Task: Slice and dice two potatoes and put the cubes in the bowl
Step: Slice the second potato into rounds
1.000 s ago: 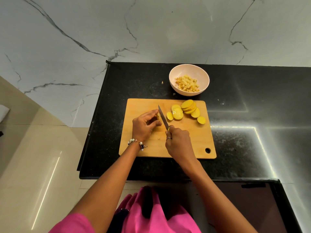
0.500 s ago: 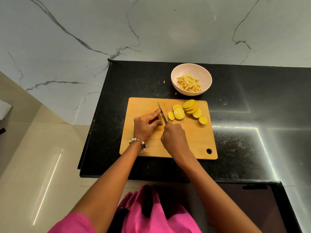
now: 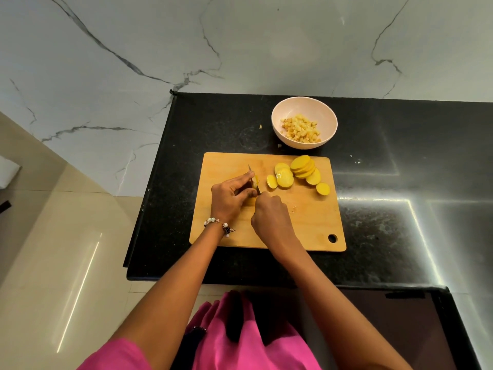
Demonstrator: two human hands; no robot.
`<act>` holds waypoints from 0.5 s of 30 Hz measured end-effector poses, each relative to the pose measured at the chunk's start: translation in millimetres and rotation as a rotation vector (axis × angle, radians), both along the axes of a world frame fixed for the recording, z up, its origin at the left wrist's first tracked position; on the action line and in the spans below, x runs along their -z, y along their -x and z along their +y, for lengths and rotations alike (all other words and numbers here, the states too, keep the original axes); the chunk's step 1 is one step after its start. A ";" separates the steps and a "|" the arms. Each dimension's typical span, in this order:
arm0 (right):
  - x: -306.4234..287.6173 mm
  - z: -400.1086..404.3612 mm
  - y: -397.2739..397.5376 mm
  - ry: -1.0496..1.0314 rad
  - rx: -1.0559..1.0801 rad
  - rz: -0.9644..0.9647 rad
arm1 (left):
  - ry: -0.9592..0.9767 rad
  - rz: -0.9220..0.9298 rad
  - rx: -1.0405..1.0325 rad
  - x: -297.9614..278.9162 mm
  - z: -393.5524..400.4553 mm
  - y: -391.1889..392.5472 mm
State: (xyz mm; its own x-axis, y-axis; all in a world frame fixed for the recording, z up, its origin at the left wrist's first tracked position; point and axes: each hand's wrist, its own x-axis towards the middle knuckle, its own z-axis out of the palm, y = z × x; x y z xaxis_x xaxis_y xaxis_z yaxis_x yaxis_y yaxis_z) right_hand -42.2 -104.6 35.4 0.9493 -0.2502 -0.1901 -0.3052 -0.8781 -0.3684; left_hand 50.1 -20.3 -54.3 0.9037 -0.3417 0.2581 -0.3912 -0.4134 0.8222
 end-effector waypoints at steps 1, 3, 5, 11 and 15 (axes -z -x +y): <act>5.5 1.5 4.5 0.008 0.004 0.008 | -0.004 0.002 -0.003 0.2 0.0 0.0; 17.3 5.2 15.5 0.015 0.022 0.032 | -0.001 0.017 -0.006 -0.4 -0.1 -0.4; 27.4 6.8 18.0 0.026 0.044 0.025 | -0.003 0.025 -0.013 -1.3 0.6 -0.7; 42.5 5.2 23.2 0.080 0.020 -0.009 | -0.008 0.040 -0.041 -1.0 0.7 -1.5; 49.5 -2.7 33.4 0.059 0.032 0.025 | 0.005 0.043 -0.045 -4.7 -0.8 0.3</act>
